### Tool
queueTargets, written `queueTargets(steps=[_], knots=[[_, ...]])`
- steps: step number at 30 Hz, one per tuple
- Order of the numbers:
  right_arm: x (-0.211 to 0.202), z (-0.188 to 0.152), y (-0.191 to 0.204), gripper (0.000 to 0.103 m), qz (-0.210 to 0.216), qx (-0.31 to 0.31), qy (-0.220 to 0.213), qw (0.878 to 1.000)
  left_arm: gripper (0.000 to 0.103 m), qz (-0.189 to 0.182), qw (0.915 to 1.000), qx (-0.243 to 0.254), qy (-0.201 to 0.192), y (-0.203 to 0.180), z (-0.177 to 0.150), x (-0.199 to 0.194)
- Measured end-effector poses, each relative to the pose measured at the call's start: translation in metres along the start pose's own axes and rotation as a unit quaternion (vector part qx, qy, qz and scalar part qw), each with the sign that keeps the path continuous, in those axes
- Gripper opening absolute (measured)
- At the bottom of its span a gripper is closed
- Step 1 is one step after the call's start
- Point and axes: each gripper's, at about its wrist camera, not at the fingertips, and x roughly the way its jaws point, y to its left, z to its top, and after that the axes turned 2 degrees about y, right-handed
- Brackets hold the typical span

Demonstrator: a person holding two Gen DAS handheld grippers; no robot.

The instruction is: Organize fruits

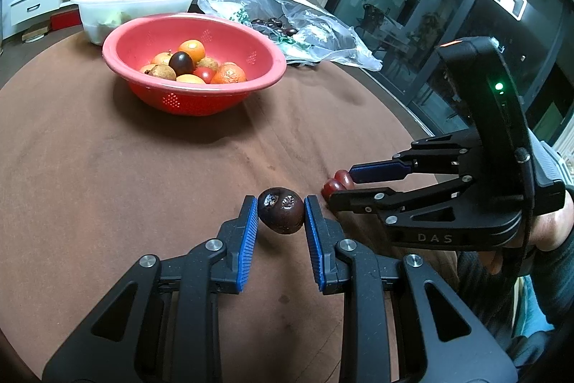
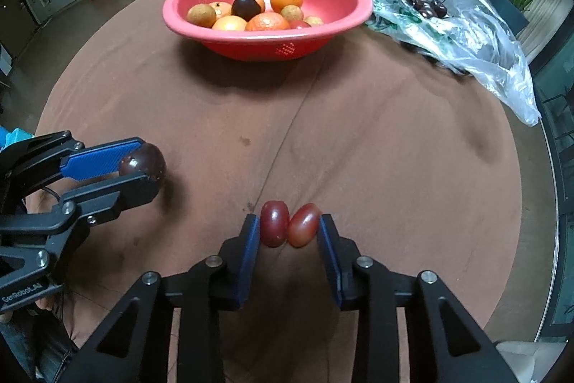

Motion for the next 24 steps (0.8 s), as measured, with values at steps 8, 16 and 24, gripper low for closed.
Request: queueTargets(steps=[8, 16, 24], knots=[[-0.011, 0.002, 0.010, 0.015, 0.002, -0.019, -0.006, 1.000, 0.025, 0.001, 1.0000, 0.000, 0.001, 0.000, 0.000, 0.000], [-0.031, -0.011, -0.023, 0.026, 0.033, 0.048, -0.039, 0.998, 0.024, -0.001, 0.9998, 0.020, 0.010, -0.012, 0.001, 0.004], [-0.015, -0.026, -0.031, 0.032, 0.066, 0.050, -0.031, 0.996, 0.025, 0.014, 0.9934, 0.098, 0.059, -0.044, 0.004, 0.029]])
